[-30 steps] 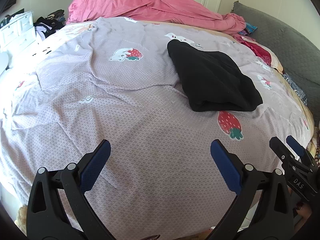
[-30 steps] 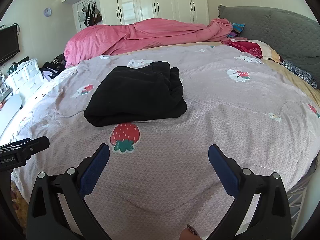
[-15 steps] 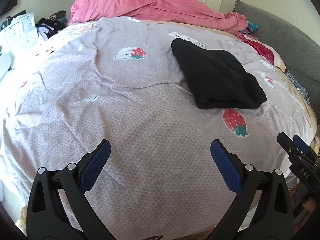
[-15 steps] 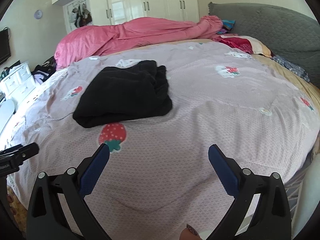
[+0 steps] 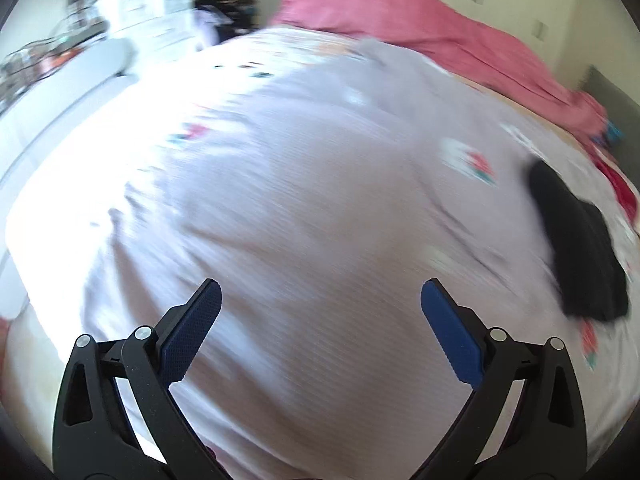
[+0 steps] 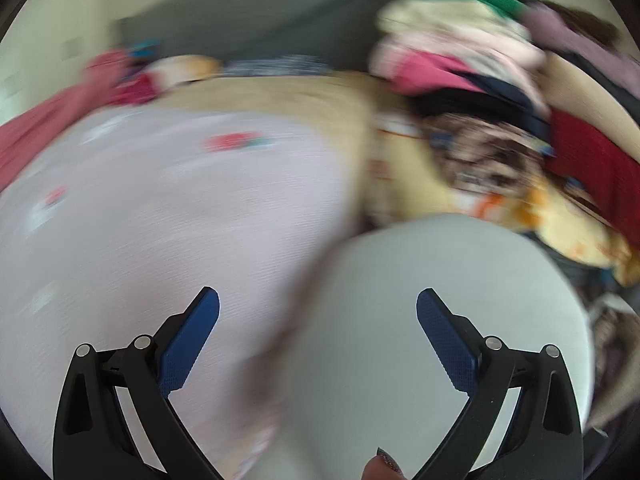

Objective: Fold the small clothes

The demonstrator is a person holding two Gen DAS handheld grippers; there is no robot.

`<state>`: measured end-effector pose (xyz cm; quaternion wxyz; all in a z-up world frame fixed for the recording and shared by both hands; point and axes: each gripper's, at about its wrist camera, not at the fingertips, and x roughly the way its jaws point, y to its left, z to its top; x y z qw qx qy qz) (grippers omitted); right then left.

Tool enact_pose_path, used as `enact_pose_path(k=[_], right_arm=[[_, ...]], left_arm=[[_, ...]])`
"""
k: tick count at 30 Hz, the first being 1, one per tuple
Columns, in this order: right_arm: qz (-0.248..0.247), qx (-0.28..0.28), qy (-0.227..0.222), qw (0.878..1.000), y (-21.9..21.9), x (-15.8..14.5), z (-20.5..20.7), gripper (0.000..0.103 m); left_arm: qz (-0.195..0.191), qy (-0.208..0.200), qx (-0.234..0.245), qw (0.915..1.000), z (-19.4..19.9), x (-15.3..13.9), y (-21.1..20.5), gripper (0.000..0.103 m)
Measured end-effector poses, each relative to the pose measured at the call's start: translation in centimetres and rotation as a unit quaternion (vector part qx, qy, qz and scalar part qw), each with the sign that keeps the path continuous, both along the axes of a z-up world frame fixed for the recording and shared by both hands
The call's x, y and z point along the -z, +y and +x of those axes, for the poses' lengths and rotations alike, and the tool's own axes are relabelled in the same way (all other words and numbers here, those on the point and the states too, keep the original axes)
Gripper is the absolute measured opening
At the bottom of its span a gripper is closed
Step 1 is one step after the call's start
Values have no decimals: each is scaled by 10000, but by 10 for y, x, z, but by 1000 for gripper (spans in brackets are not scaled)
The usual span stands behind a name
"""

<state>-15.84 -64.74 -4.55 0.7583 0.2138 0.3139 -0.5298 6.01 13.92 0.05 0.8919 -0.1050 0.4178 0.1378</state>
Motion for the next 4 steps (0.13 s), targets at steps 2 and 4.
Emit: enact_pose_path(k=[2, 4], right_arm=[[345, 932, 5, 9950, -59, 12, -40, 99], [406, 1582, 304, 9861, -97, 25, -67, 99]], left_arm=[[255, 96, -431, 9987, 15, -3, 43, 94], [607, 124, -896, 9940, 35, -8, 92, 94]])
